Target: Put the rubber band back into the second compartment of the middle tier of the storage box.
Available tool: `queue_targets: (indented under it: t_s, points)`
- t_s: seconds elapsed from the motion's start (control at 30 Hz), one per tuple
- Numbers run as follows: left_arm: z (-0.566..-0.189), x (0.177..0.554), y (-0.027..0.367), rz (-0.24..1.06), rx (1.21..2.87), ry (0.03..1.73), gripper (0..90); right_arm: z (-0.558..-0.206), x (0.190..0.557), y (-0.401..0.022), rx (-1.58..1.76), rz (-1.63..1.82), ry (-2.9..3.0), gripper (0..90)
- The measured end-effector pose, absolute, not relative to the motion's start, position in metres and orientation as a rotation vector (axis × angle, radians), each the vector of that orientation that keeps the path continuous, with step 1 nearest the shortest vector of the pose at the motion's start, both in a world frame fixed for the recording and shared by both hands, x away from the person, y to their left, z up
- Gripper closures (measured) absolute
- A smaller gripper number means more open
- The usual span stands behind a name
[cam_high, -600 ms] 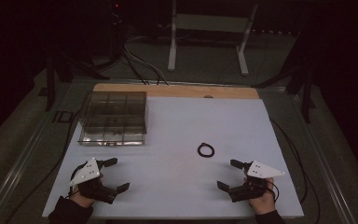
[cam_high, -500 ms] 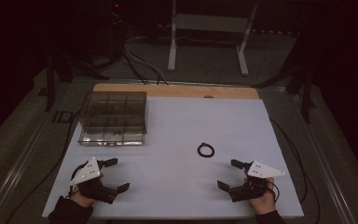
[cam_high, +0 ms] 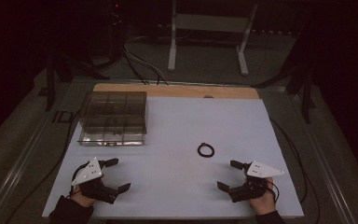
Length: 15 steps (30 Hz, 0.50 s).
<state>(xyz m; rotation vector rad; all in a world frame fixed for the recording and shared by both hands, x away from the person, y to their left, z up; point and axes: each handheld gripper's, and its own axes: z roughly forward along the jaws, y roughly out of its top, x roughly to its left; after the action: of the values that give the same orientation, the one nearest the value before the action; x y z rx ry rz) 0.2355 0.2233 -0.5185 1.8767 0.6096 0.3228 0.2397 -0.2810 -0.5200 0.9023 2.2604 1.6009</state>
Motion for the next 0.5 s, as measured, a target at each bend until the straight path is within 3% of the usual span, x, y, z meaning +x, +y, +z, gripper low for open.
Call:
queue_targets:
  t_s: [0.5]
  points:
    - [-0.5179,0.2338,0.2247,0.328,1.867,0.626,0.4,-0.5136,0.2366,-0.2727,0.878,1.667,2.296,0.0]
